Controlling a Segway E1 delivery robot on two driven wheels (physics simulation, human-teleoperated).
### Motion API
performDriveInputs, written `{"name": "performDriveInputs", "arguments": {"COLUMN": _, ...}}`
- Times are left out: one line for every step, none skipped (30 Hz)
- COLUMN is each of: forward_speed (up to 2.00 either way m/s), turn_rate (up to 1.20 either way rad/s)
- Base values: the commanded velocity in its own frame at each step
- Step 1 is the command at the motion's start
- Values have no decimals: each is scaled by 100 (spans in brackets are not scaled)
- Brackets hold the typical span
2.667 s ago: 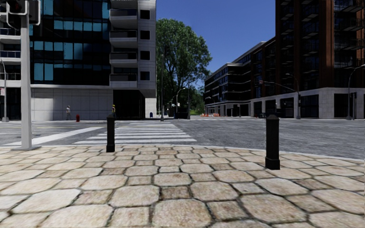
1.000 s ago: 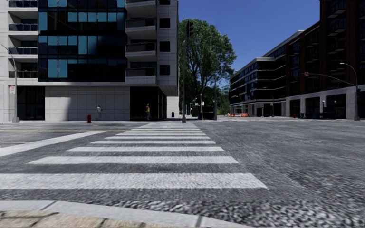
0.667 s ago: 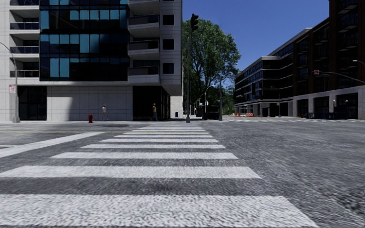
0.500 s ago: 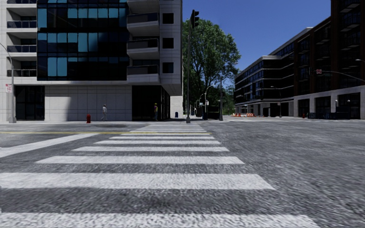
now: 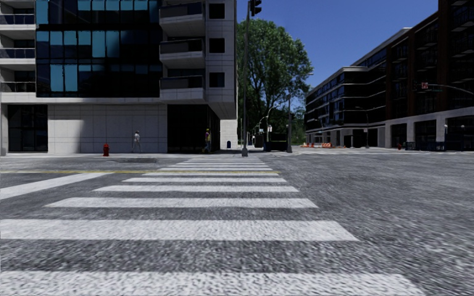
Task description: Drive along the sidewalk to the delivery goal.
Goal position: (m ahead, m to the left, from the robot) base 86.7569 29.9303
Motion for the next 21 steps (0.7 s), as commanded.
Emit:
{"name": "performDriveInputs", "arguments": {"forward_speed": 200, "turn_rate": 0}}
{"name": "performDriveInputs", "arguments": {"forward_speed": 200, "turn_rate": 0}}
{"name": "performDriveInputs", "arguments": {"forward_speed": 200, "turn_rate": 0}}
{"name": "performDriveInputs", "arguments": {"forward_speed": 200, "turn_rate": 0}}
{"name": "performDriveInputs", "arguments": {"forward_speed": 200, "turn_rate": 0}}
{"name": "performDriveInputs", "arguments": {"forward_speed": 200, "turn_rate": 0}}
{"name": "performDriveInputs", "arguments": {"forward_speed": 200, "turn_rate": 0}}
{"name": "performDriveInputs", "arguments": {"forward_speed": 200, "turn_rate": 0}}
{"name": "performDriveInputs", "arguments": {"forward_speed": 200, "turn_rate": 0}}
{"name": "performDriveInputs", "arguments": {"forward_speed": 200, "turn_rate": 0}}
{"name": "performDriveInputs", "arguments": {"forward_speed": 200, "turn_rate": 0}}
{"name": "performDriveInputs", "arguments": {"forward_speed": 200, "turn_rate": 0}}
{"name": "performDriveInputs", "arguments": {"forward_speed": 200, "turn_rate": 0}}
{"name": "performDriveInputs", "arguments": {"forward_speed": 200, "turn_rate": 0}}
{"name": "performDriveInputs", "arguments": {"forward_speed": 200, "turn_rate": 0}}
{"name": "performDriveInputs", "arguments": {"forward_speed": 200, "turn_rate": 0}}
{"name": "performDriveInputs", "arguments": {"forward_speed": 200, "turn_rate": 0}}
{"name": "performDriveInputs", "arguments": {"forward_speed": 200, "turn_rate": 0}}
{"name": "performDriveInputs", "arguments": {"forward_speed": 200, "turn_rate": 0}}
{"name": "performDriveInputs", "arguments": {"forward_speed": 200, "turn_rate": 0}}
{"name": "performDriveInputs", "arguments": {"forward_speed": 200, "turn_rate": 0}}
